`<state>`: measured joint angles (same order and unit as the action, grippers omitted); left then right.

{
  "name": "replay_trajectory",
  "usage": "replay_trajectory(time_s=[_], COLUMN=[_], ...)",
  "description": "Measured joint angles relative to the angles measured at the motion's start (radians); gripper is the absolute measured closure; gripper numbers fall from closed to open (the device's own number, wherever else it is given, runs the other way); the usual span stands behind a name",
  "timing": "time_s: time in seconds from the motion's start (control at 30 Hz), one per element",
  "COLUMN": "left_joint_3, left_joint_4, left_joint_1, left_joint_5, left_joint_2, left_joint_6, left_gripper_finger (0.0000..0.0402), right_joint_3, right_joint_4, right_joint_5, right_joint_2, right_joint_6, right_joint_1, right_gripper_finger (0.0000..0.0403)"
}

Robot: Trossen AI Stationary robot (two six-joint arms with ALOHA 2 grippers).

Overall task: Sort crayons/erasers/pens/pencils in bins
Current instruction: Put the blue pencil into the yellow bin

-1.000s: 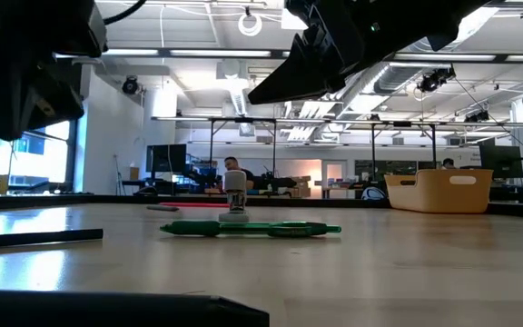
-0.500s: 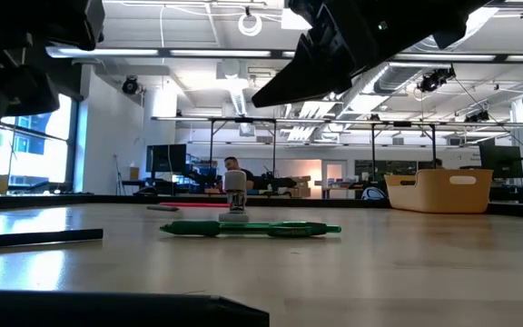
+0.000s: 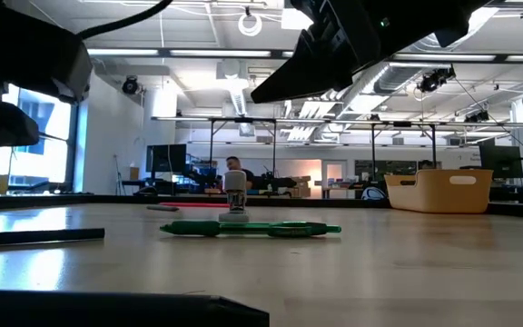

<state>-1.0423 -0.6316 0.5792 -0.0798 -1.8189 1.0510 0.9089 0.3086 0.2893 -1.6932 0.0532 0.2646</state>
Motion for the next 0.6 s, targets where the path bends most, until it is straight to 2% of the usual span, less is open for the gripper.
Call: replay_trajectory(time_s=[0.17,0.37,0.5,0.6], left_joint_3=[-0.002,-0.001,0.000,0.000], left_joint_4=[-0.007,-0.008,0.010,0.013], left_joint_1=[0.012,0.006,-0.005,-0.018], left_joint_5=[-0.013,-0.027,0.004,0.003], left_joint_2=[-0.024,-0.027,-0.028,-0.028], left_joint_6=[-0.049,-0.139,-0.238,-0.286], left_gripper_finger=[0.0300,0.0352,0.0385,0.0396], right_joint_3=[0.000,0.000,0.000,0.000], right_joint_4=[0.003,0.003,-0.005,-0.046], right_joint_5=[0.000,0.000,0.000,0.001], right_joint_2=[0.000,0.000,0.002,0.026], right_joint_6=[0.000,0.000,-0.005,-0.033], right_joint_1=[0.000,0.000,0.000,0.000], right_gripper_finger=[0.0403,0.0403,0.0403,0.0403])
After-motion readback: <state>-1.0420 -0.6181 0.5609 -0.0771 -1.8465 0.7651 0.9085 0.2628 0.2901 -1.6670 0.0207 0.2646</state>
